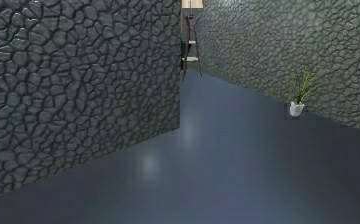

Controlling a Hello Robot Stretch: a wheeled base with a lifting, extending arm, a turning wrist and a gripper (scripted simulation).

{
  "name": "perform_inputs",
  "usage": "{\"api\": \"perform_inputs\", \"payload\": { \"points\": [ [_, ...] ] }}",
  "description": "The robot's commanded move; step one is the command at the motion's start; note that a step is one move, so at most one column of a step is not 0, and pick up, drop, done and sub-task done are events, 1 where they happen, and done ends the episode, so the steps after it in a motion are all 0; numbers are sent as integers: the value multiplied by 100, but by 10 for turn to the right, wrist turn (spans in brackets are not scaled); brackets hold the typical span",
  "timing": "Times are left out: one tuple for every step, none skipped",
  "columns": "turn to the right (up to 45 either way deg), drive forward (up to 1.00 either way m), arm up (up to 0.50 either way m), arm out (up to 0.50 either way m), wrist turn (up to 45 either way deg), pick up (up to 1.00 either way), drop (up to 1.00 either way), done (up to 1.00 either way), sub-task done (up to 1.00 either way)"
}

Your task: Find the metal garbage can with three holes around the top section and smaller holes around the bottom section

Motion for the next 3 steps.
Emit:
{"api": "perform_inputs", "payload": {
  "points": [
    [150, 0, 0, 0, 0, 0, 0, 0, 0],
    [0, 100, 0, 0, 0, 0, 0, 0, 0],
    [0, 100, 0, 0, 0, 0, 0, 0, 0]
  ]
}}
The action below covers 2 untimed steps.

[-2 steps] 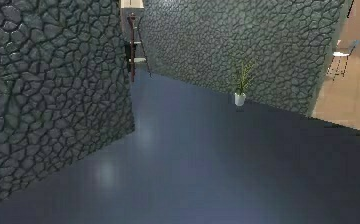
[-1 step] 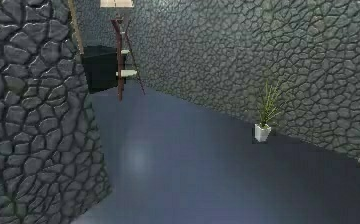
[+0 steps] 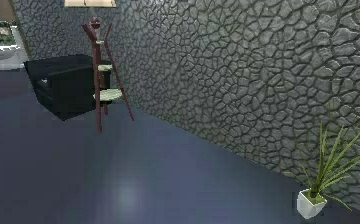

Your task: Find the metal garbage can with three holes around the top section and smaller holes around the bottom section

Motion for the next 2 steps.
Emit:
{"api": "perform_inputs", "payload": {
  "points": [
    [0, 10, 0, 0, 0, 0, 0, 0, 0],
    [0, 10, 0, 0, 0, 0, 0, 0, 0]
  ]
}}
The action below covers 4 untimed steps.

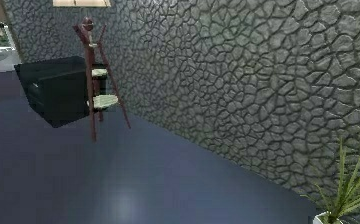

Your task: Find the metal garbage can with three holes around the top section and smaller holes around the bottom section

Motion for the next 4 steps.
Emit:
{"api": "perform_inputs", "payload": {
  "points": [
    [-330, 0, 0, 0, 0, 0, 0, 0, 0],
    [0, 30, 0, 0, 0, 0, 0, 0, 0],
    [-120, 0, 0, 0, 0, 0, 0, 0, 0],
    [0, 100, 0, 0, 0, 0, 0, 0, 0]
  ]
}}
